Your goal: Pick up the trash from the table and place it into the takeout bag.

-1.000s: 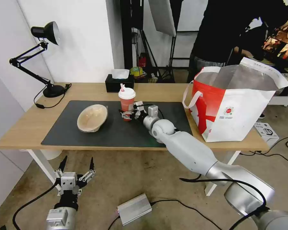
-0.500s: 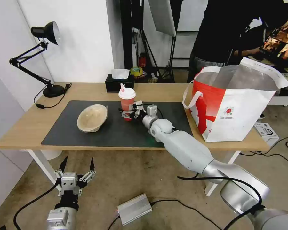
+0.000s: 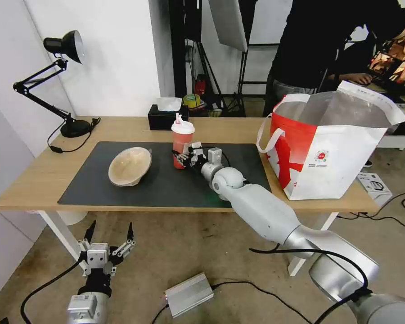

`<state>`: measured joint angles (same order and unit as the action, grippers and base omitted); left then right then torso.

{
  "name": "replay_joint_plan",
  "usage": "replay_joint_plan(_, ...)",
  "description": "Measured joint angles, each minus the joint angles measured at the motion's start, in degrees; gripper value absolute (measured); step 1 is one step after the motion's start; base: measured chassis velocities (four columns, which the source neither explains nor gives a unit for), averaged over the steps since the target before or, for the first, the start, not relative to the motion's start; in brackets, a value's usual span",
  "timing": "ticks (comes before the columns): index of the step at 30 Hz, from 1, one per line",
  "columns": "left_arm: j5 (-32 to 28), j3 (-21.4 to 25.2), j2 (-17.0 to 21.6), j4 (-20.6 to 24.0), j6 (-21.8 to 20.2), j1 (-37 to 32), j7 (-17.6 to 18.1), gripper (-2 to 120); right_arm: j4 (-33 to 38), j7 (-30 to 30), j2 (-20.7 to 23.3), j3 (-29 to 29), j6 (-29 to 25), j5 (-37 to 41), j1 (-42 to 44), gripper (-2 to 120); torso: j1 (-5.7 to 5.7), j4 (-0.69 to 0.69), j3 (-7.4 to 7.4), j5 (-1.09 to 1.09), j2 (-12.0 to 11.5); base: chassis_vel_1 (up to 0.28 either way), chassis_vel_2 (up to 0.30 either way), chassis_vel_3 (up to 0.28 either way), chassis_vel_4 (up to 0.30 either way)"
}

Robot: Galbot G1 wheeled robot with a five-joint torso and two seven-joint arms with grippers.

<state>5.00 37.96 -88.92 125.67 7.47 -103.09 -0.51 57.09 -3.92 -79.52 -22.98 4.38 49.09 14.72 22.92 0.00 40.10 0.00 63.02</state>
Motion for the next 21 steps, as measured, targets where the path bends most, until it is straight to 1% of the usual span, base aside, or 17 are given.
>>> replay_joint_plan(2, 0.0, -0.01, 0.0, -0.01, 0.0, 0.04, 0.01, 100, 0.01, 0.06, 0.03, 0.08, -0.01, -0.02, 0.06, 22, 0.0, 0.0, 0.0, 0.0, 0.0, 0.0, 0.0, 0.0, 0.0)
replay_joint_plan(3, 0.0, -0.01, 0.0, -0.01, 0.0, 0.04, 0.01, 100, 0.01, 0.06, 0.03, 0.08, -0.01, -0.02, 0.06, 22, 0.0, 0.0, 0.0, 0.0, 0.0, 0.0, 0.0, 0.0, 0.0)
replay_joint_plan(7, 0.01, -0.04, -0.01, -0.25, 0.01, 0.18, 0.01, 100, 0.19, 0.21, 0.32, 0.21, -0.04, -0.08, 0.22, 10, 0.0, 0.0, 0.0, 0.0, 0.0, 0.0, 0.0, 0.0, 0.0)
replay_joint_plan(8, 0.01, -0.04, -0.01, -0.25, 0.01, 0.18, 0.01, 100, 0.19, 0.21, 0.32, 0.21, -0.04, -0.08, 0.22, 10, 0.0, 0.0, 0.0, 0.0, 0.0, 0.0, 0.0, 0.0, 0.0)
replay_joint_plan(10, 0.01, -0.04, 0.0, -0.28, 0.01, 0.22, 0.02, 100, 0.57, 0.37, 0.58, 0.26, -0.06, -0.1, 0.42, 5, 0.0, 0.0, 0.0, 0.0, 0.0, 0.0, 0.0, 0.0, 0.0)
replay_joint_plan(21, 0.04, -0.05, 0.07, -0.09, 0.02, 0.17, 0.02, 100, 2.21, 1.45, 1.92, 0.05, -0.07, -0.08, 0.54, 4, 0.0, 0.0, 0.0, 0.0, 0.0, 0.0, 0.0, 0.0, 0.0)
